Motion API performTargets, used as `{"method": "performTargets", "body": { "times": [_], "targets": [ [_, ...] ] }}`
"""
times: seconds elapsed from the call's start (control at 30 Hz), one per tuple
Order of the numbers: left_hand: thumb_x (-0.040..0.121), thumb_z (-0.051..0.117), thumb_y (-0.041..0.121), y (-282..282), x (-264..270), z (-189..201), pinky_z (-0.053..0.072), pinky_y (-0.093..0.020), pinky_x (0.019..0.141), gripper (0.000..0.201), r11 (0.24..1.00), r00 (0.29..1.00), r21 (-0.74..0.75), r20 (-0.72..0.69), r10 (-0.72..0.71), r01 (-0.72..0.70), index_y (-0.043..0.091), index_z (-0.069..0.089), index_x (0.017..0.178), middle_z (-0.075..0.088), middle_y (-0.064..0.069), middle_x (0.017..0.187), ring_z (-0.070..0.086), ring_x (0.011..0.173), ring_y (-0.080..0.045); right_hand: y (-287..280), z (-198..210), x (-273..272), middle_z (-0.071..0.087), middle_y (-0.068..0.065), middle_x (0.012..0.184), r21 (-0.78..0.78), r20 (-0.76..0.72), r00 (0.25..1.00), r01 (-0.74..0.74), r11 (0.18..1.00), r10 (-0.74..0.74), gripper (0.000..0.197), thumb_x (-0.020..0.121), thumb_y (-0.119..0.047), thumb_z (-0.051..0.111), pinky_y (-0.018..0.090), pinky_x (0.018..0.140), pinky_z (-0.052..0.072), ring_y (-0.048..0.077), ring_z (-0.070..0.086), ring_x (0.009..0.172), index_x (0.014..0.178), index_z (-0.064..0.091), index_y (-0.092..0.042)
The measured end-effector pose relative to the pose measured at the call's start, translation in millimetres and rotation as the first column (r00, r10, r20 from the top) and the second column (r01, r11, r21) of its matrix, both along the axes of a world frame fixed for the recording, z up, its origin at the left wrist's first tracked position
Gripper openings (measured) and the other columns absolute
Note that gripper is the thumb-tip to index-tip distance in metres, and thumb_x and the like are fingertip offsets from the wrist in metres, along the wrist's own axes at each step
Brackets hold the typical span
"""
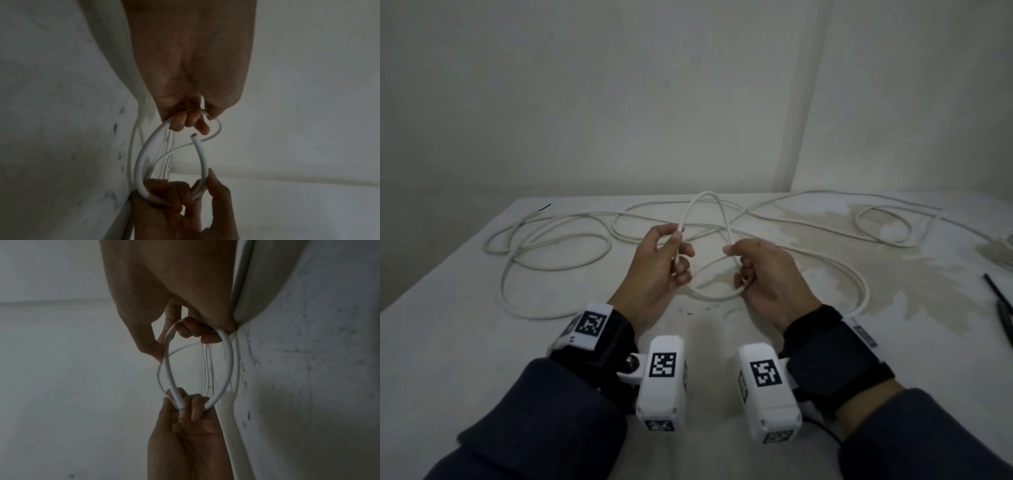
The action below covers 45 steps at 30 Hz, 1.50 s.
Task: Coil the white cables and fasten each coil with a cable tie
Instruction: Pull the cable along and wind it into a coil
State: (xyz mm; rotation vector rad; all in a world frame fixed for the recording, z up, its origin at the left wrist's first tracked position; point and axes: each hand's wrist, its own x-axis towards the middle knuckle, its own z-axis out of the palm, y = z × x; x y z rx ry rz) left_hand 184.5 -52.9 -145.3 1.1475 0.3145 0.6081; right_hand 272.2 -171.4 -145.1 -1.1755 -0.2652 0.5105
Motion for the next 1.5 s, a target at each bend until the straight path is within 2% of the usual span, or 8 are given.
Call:
{"method": "performTargets", "body": {
  "times": [0.13, 0.4, 0.57, 0.7, 1.03, 1.23, 1.37, 1.5],
  "targets": [
    [0.104, 0.031, 0.014, -7, 2, 0, 0.028, -0.019, 0.043, 0.025, 0.988, 0.993, 0.133, -0.09, -0.071, 0.082, 0.01, 0.055, 0.105, 0.057, -0.008, 0.071, 0.033, 0.044, -0.007, -2, 1, -3, 0.049, 0.009, 0.065, -0.12, 0.247, 0.968, 0.084, 0.989, -0.052, 0.027, 0.069, 0.01, 0.064, 0.028, 0.051, 0.033, 0.02, 0.041, 0.059, 0.068, 0.055, -0.015],
    [0.093, 0.051, -0.003, -17, -3, -2, 0.033, -0.018, 0.049, 0.022, 0.906, 0.935, 0.28, -0.251, -0.251, 0.318, 0.004, 0.048, 0.114, 0.063, -0.008, 0.077, 0.04, 0.048, -0.007, -8, 7, -4, 0.049, 0.007, 0.065, -0.145, 0.446, 0.894, 0.099, 0.984, -0.025, 0.034, 0.071, 0.006, 0.074, 0.021, 0.052, 0.044, 0.015, 0.048, 0.056, 0.093, 0.057, -0.015],
    [0.096, 0.039, -0.007, -19, -1, -1, 0.037, -0.014, 0.048, 0.022, 0.951, 0.951, -0.068, -0.042, -0.306, 0.303, 0.001, 0.057, 0.104, 0.054, -0.003, 0.07, 0.038, 0.049, -0.005, -12, 9, -2, 0.066, 0.011, 0.093, -0.128, 0.297, 0.952, -0.032, 0.991, 0.069, 0.035, 0.08, -0.014, 0.075, 0.029, 0.073, 0.052, 0.017, 0.065, 0.081, 0.11, 0.058, -0.02],
    [0.097, 0.036, -0.004, -15, 0, 3, 0.045, -0.018, 0.063, 0.022, 0.915, 0.971, -0.328, 0.113, -0.209, 0.235, 0.004, 0.055, 0.09, 0.051, -0.007, 0.073, 0.041, 0.06, -0.008, -13, 8, -9, 0.073, 0.011, 0.09, -0.286, 0.235, 0.911, -0.27, 0.92, 0.34, 0.042, 0.077, -0.015, 0.077, 0.035, 0.075, 0.055, 0.02, 0.07, 0.076, 0.114, 0.058, -0.019],
    [0.095, 0.053, 0.013, -15, -1, -2, 0.051, -0.021, 0.059, 0.02, 0.996, 0.994, 0.0, -0.052, -0.093, 0.093, 0.007, 0.054, 0.076, 0.05, -0.004, 0.061, 0.052, 0.053, -0.012, -15, 8, -7, 0.073, 0.013, 0.084, -0.356, 0.275, 0.893, -0.25, 0.901, 0.357, 0.031, 0.077, -0.006, 0.076, 0.027, 0.071, 0.049, 0.018, 0.064, 0.077, 0.106, 0.065, -0.011],
    [0.09, 0.057, 0.004, -11, -2, 1, 0.041, -0.018, 0.051, 0.01, 0.997, 0.995, 0.02, -0.074, 0.074, -0.073, 0.013, 0.057, 0.095, 0.057, 0.001, 0.067, 0.049, 0.055, -0.007, -15, 6, -6, 0.064, 0.011, 0.078, -0.395, 0.255, 0.866, -0.314, 0.863, 0.431, 0.031, 0.084, 0.003, 0.065, 0.031, 0.071, 0.05, 0.019, 0.06, 0.07, 0.109, 0.06, -0.015],
    [0.094, 0.055, 0.01, -12, -3, 1, 0.039, -0.015, 0.048, 0.017, 0.999, 0.997, 0.033, -0.073, 0.008, -0.006, 0.01, 0.058, 0.078, 0.054, 0.0, 0.067, 0.046, 0.048, -0.003, -19, 10, -3, 0.064, 0.009, 0.08, -0.348, 0.279, 0.872, -0.298, 0.889, 0.402, 0.043, 0.09, 0.003, 0.057, 0.034, 0.074, 0.052, 0.019, 0.06, 0.072, 0.126, 0.05, -0.02],
    [0.092, 0.055, 0.004, -16, -5, 0, 0.047, -0.014, 0.056, 0.01, 0.978, 0.977, -0.081, -0.08, -0.196, 0.19, -0.002, 0.061, 0.098, 0.067, -0.001, 0.073, 0.057, 0.064, -0.006, -27, 13, 13, 0.068, 0.007, 0.071, -0.133, 0.252, 0.949, -0.162, 0.978, 0.191, 0.047, 0.093, 0.004, 0.05, 0.034, 0.079, 0.052, 0.017, 0.065, 0.072, 0.132, 0.046, -0.022]
  ]
}}
